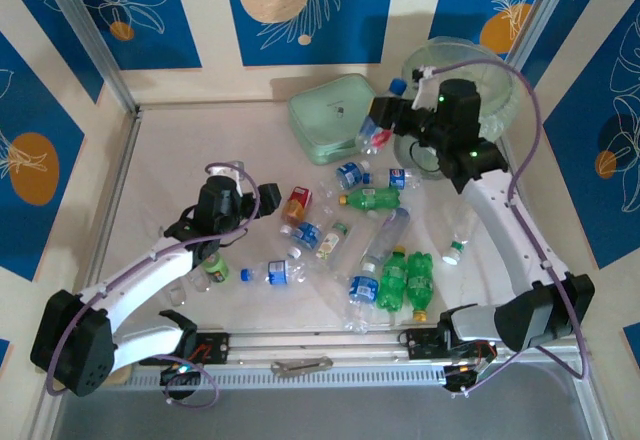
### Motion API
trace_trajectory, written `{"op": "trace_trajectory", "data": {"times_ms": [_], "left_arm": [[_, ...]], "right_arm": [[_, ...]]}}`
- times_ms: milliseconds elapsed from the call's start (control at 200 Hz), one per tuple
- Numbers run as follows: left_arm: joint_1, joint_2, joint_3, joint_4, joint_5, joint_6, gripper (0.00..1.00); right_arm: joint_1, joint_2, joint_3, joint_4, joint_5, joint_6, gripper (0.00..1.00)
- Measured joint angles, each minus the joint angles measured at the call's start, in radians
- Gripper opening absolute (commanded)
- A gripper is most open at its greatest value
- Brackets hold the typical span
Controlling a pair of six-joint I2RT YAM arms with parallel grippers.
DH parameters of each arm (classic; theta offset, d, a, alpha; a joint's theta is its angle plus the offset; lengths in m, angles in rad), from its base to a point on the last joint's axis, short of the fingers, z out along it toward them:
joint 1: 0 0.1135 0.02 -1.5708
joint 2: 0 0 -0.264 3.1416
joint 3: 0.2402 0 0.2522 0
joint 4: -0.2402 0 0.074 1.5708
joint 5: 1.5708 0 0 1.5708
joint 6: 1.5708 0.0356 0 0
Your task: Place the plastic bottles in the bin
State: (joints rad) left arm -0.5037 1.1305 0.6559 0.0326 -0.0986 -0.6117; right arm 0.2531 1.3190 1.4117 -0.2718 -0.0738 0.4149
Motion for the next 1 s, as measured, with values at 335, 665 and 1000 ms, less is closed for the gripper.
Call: {"op": "trace_trajectory", "data": {"times_ms": [335,665,1000], "left_arm": [[0.002,0.024,-0.001,0.000,0.063,-0.008,0.99],[0.002,0.051,-0.001,0.001,0.119,-0.008,0.99],[0.002,0.070,-0.001,0.003,0.147,-0.008,0.99]], "right_arm": [[-0.103,0.025,0.211,-0.013,0.232,-0.192,0.54],[-0.272,0.166,0.245,0.104,0.361,-0.204,0.54],[-0.327,0.264,0.204,0.134,0.359,-0.140,0.54]]}}
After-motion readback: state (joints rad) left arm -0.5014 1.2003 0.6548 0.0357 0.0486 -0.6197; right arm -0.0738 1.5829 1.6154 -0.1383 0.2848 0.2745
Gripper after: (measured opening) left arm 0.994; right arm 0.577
